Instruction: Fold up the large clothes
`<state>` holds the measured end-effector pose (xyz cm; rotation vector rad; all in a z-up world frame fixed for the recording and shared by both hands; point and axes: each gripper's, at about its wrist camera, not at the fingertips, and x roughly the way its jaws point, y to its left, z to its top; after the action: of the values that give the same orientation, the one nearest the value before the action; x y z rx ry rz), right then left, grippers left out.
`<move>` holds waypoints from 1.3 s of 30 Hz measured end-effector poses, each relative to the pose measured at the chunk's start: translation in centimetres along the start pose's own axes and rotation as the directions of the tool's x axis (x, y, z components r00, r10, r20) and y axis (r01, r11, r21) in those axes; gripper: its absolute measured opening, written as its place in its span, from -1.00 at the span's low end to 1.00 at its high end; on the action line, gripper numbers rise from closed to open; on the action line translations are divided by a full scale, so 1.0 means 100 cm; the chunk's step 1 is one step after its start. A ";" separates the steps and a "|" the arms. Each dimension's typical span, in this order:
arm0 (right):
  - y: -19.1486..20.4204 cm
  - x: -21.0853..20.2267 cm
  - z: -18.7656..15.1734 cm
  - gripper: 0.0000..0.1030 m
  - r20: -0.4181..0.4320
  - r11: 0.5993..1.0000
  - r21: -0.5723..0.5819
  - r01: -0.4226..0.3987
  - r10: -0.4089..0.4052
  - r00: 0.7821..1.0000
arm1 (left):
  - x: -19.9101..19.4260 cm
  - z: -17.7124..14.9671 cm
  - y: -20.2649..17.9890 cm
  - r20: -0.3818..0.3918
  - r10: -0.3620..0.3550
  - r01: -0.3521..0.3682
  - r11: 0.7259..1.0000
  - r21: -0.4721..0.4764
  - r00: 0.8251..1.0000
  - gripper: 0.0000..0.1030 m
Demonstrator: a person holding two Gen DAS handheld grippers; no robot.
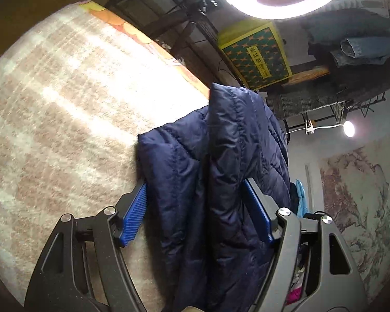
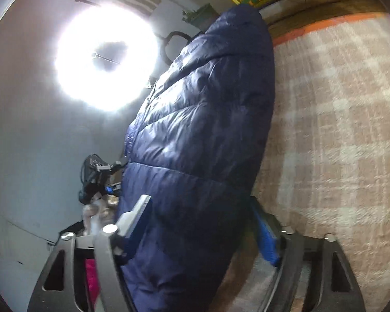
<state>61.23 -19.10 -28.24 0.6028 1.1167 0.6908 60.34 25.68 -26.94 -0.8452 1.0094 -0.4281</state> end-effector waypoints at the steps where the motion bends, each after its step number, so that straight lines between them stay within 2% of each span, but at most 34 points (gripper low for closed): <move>1: 0.000 0.001 0.002 0.30 0.007 1.000 0.008 -0.005 0.005 1.000 | 0.003 -0.001 -0.006 0.007 0.020 -0.020 0.999 0.032 1.000 0.31; 3: 0.001 0.006 0.005 0.24 0.018 1.000 0.018 -0.014 0.014 1.000 | 0.012 -0.004 -0.013 -0.003 0.037 -0.037 0.998 0.052 0.999 0.07; 5: 0.005 0.009 0.006 0.21 0.023 1.000 0.018 0.002 -0.002 1.000 | 0.018 -0.007 -0.022 0.009 0.089 -0.089 0.993 0.072 0.996 -0.11; 7: 0.014 0.016 0.008 0.09 0.017 0.999 0.008 0.052 -0.052 0.999 | 0.019 -0.010 -0.033 0.017 0.140 -0.141 0.985 0.100 0.990 -0.38; 10: 0.025 0.016 0.011 -0.24 0.004 0.993 -0.011 0.114 -0.114 0.993 | 0.013 -0.017 -0.061 0.057 0.226 -0.232 0.955 0.183 0.973 -0.62; 12: 0.037 0.011 0.011 -0.49 0.005 0.988 -0.037 0.147 -0.147 0.989 | 0.006 -0.024 -0.075 0.082 0.244 -0.256 0.943 0.214 0.966 -0.67; 14: 0.052 0.003 0.010 -0.55 0.009 0.980 -0.072 0.186 -0.186 0.983 | -0.001 -0.032 -0.088 0.092 0.249 -0.263 0.940 0.219 0.964 -0.69; 19: 0.084 -0.023 -0.001 -0.60 0.005 0.951 -0.167 0.261 -0.264 0.965 | -0.014 -0.065 -0.117 0.086 0.229 -0.244 0.933 0.266 0.970 -0.73; 23: 0.095 -0.052 -0.013 -0.62 0.016 0.936 -0.180 0.302 -0.304 0.952 | -0.020 -0.093 -0.135 0.063 0.201 -0.211 0.938 0.275 0.978 -0.75; 27: 0.106 -0.084 -0.033 -0.63 0.007 0.911 -0.217 0.350 -0.357 0.934 | -0.013 -0.128 -0.156 0.026 0.214 -0.212 0.930 0.300 0.976 -0.75; 30: 0.101 -0.110 -0.053 -0.63 -0.009 0.892 -0.251 0.377 -0.392 0.920 | -0.007 -0.159 -0.166 -0.011 0.207 -0.195 0.936 0.293 0.978 -0.75; 34: 0.091 -0.146 -0.088 -0.63 -0.023 0.873 -0.263 0.410 -0.431 0.902 | 0.004 -0.204 -0.180 -0.042 0.229 -0.203 0.925 0.322 0.973 -0.75; 39: 0.069 -0.169 -0.114 -0.63 -0.019 0.879 -0.223 0.422 -0.437 0.899 | 0.019 -0.231 -0.181 -0.046 0.222 -0.200 0.937 0.287 0.974 -0.75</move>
<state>44.49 -26.40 -16.83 0.1339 1.1721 0.4365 42.20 3.58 -19.94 -0.4615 1.0692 -0.4110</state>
